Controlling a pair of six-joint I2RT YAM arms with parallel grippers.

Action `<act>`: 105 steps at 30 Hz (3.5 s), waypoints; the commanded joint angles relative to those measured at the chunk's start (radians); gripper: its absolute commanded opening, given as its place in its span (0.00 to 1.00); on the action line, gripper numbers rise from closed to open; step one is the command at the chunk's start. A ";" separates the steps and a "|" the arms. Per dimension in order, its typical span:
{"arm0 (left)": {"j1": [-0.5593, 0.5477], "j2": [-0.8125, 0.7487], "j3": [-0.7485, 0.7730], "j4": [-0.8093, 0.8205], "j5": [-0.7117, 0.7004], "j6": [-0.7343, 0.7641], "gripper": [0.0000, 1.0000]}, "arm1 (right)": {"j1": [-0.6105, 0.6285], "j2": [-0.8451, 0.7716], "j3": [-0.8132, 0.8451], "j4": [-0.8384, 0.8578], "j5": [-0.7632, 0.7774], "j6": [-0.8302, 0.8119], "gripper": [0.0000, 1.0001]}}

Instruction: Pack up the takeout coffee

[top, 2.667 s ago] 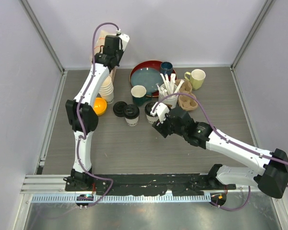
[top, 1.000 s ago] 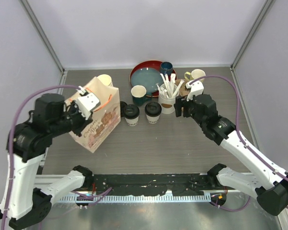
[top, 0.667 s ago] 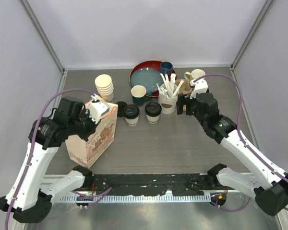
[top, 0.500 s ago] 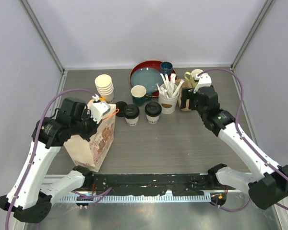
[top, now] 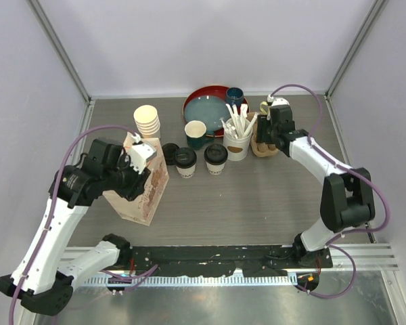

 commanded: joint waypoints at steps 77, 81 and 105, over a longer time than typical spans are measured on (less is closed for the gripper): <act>0.006 0.040 0.246 -0.090 -0.095 0.024 0.58 | -0.021 0.017 -0.061 -0.088 -0.164 -0.050 0.32; 0.005 0.041 0.245 -0.089 -0.088 0.022 0.58 | -0.021 0.025 -0.052 -0.083 -0.164 -0.060 0.31; 0.005 0.049 0.245 -0.081 -0.104 0.024 0.58 | -0.023 -0.061 -0.021 -0.108 -0.098 -0.067 0.01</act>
